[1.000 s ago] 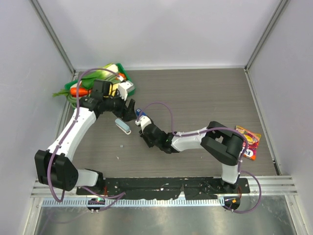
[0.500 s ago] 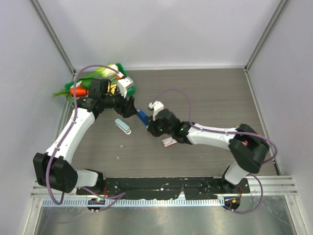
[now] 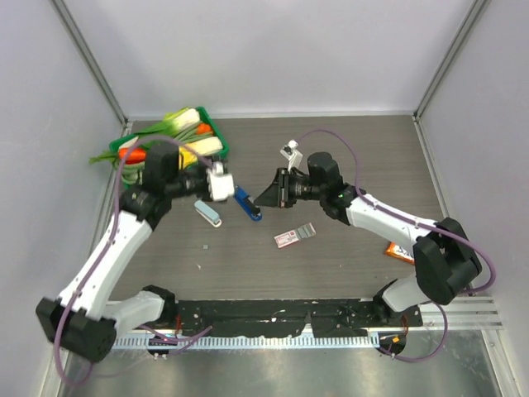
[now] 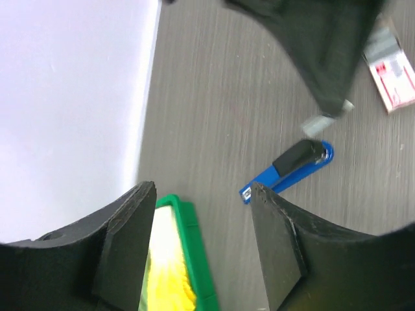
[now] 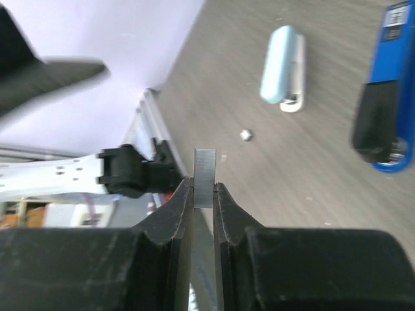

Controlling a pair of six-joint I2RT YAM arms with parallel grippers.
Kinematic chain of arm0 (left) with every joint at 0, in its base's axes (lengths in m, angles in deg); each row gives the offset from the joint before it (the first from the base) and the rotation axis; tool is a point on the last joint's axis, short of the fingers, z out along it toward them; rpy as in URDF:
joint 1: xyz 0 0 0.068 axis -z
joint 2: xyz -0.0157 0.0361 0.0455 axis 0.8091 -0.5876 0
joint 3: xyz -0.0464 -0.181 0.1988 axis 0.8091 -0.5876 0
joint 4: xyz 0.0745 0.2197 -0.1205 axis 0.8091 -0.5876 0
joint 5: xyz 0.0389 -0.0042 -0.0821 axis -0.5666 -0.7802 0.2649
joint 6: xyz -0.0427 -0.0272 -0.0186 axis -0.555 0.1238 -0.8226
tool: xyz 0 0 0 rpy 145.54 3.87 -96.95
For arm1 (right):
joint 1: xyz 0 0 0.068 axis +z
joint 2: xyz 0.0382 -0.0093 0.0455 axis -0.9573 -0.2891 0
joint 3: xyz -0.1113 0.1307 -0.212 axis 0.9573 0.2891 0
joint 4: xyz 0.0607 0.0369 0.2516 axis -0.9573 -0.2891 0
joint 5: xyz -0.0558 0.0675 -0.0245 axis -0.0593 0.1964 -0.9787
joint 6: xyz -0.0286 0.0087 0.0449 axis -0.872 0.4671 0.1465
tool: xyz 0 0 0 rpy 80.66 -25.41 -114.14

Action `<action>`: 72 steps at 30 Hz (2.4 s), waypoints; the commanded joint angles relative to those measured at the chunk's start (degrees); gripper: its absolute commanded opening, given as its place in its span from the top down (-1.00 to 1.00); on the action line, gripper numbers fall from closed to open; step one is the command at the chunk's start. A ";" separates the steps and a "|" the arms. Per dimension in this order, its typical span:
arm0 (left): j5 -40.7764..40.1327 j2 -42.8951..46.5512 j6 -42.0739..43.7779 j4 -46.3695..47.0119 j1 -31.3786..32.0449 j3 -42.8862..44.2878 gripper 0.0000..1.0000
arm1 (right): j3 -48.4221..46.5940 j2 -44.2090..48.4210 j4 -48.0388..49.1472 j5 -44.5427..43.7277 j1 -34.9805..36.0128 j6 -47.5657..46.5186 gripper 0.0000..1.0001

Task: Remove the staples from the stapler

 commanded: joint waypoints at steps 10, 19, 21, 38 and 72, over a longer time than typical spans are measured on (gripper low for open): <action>7.06 17.67 36.35 33.09 3.02 -30.66 -0.31 | 0.08 -3.35 21.27 15.83 -1.09 20.36 0.98; 10.14 18.37 43.83 33.79 4.42 -33.30 -0.24 | 2.10 -6.25 34.19 17.07 -1.09 31.71 0.98; 10.66 18.55 45.85 33.79 4.60 -34.26 -0.23 | 2.19 -6.43 35.52 16.72 -1.09 32.76 0.98; 10.05 18.99 44.90 39.76 5.47 -37.25 0.15 | 3.95 -11.00 47.73 17.68 -1.09 42.17 0.98; 1.09 16.97 30.33 21.01 6.18 -28.83 0.85 | 0.27 -9.44 37.17 13.84 -4.16 35.29 0.28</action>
